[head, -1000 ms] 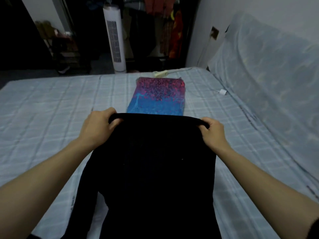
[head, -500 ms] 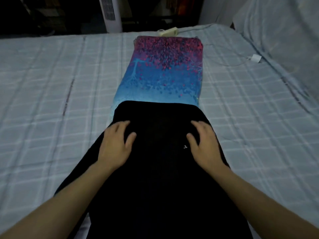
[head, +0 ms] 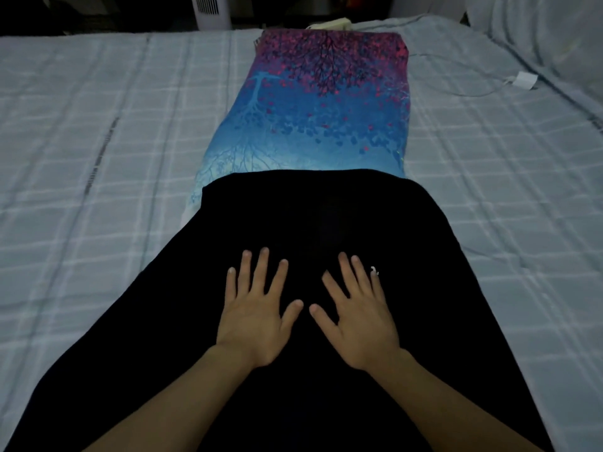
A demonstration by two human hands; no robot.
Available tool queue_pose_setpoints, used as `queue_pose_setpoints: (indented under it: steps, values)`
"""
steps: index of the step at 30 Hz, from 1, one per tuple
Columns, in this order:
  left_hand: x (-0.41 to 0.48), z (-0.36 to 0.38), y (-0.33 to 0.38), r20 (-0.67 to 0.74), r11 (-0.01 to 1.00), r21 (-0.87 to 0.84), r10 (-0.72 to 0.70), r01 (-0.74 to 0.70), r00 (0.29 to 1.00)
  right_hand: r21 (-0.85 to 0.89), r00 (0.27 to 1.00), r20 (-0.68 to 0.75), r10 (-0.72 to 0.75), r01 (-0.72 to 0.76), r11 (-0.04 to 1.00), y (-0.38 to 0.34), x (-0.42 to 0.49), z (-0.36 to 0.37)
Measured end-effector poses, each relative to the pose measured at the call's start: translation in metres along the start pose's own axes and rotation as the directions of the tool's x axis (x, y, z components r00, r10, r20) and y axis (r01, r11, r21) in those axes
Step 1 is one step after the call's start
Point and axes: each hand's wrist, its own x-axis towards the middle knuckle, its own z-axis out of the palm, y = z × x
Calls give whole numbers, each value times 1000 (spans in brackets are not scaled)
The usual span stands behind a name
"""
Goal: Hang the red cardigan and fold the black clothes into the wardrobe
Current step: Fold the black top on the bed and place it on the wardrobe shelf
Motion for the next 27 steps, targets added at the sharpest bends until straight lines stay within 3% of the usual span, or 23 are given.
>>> queue_pose_setpoints:
  steps: [3, 5, 7, 9, 11, 12, 15, 17, 20, 25, 27]
  values:
    - [-4, -13, -2, 91, 998, -60, 28, -23, 995, 58, 995, 92, -24, 18, 998, -3, 0, -11]
    - [-15, -33, -5, 122, 965, -261, 50, -16, 991, 213, 987, 154, -56, 22, 977, 4, -4, -31]
    - [-34, -53, -18, -20, 890, -455, -7, -3, 1000, 369, 996, 65, -57, 29, 929, 15, -17, -52]
    - [-55, -67, -45, -206, 906, -420, -139, 40, 969, 342, 991, -135, -16, 62, 938, 28, -37, -66]
    - [-70, -76, -71, -263, 958, -258, -191, 122, 946, 196, 951, -309, 15, 48, 979, 38, -52, -73]
    - [-76, -78, -81, -249, 972, -177, -197, 156, 948, 146, 947, -314, 61, -15, 989, 42, -57, -74]
    - [-90, -79, -100, -178, 975, 5, -216, 220, 960, 13, 951, -59, 303, -303, 953, 48, -68, -77]
    - [-99, -76, -109, -213, 971, 53, -216, 232, 953, -99, 915, 77, 396, -388, 916, 46, -75, -75]
    - [-112, -77, -118, -271, 951, 28, -288, 307, 918, -105, 888, 121, 444, -433, 895, 38, -80, -78]
    - [-130, -86, -129, -56, 874, -103, -482, 475, 874, -131, 882, 167, 441, -424, 896, 40, -84, -96]
    - [-138, -94, -128, -80, 885, -86, -464, 457, 882, -115, 894, 173, 413, -398, 910, 43, -88, -105]
